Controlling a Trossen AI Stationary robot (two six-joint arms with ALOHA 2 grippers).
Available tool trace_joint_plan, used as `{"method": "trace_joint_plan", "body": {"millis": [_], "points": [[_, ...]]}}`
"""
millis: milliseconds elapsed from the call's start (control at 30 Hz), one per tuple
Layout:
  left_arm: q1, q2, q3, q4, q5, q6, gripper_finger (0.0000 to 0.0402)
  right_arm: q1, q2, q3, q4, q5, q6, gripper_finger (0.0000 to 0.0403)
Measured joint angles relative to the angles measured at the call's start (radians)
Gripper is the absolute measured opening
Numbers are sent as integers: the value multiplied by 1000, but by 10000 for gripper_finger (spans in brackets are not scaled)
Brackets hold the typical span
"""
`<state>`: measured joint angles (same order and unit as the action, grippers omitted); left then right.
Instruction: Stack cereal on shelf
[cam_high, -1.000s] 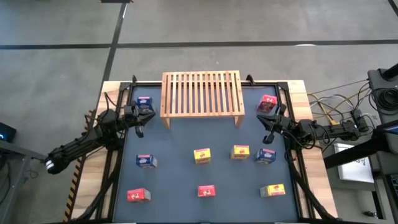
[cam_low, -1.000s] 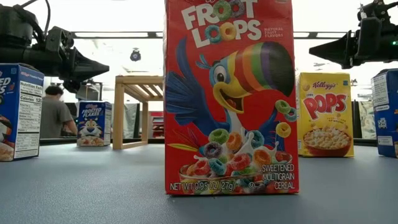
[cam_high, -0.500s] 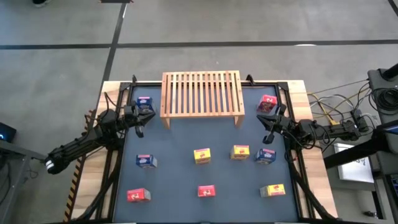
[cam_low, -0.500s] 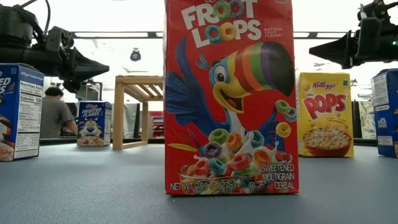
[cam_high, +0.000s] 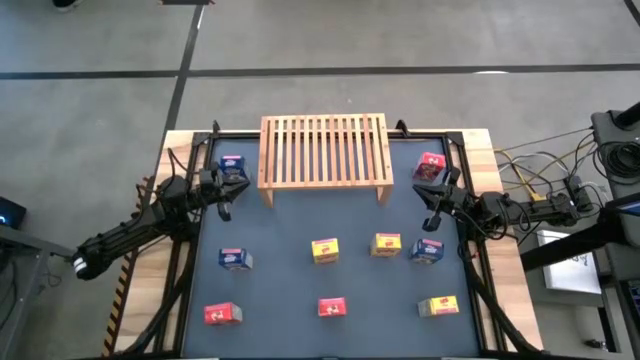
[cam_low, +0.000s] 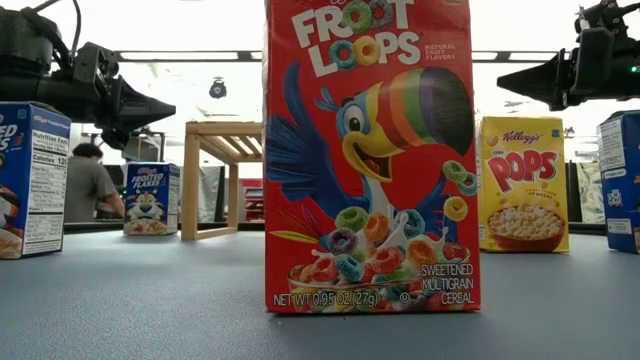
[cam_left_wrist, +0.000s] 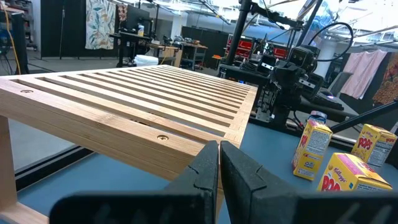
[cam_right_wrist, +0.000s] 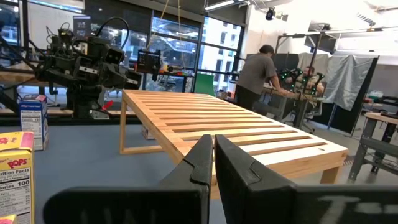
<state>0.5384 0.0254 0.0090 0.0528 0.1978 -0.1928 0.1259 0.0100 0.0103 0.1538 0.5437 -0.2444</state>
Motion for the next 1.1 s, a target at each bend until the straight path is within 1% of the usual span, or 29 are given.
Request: {"method": "trace_joint_plan", "body": {"millis": [567, 767, 867, 933, 1000, 1100], "points": [[0, 0, 0, 47, 0, -3, 0, 0, 0, 0, 0, 0, 0, 9], [0, 0, 0, 121, 0, -98, 0, 0, 0, 0, 0, 0, 0, 9], [0, 0, 1, 167, 1, -86, 0, 0, 0, 0, 0, 0, 0, 9], [0, 1, 21, 143, -1, -50, 0, 0, 0, 0, 0, 0, -1, 9], [0, 2, 68, 100, -38, -1, 0, 0, 0, 0, 0, 0, 0, 9], [0, 14, 171, 7, -160, 45, 0, 0, 0, 0, 0, 0, -1, 9]]}}
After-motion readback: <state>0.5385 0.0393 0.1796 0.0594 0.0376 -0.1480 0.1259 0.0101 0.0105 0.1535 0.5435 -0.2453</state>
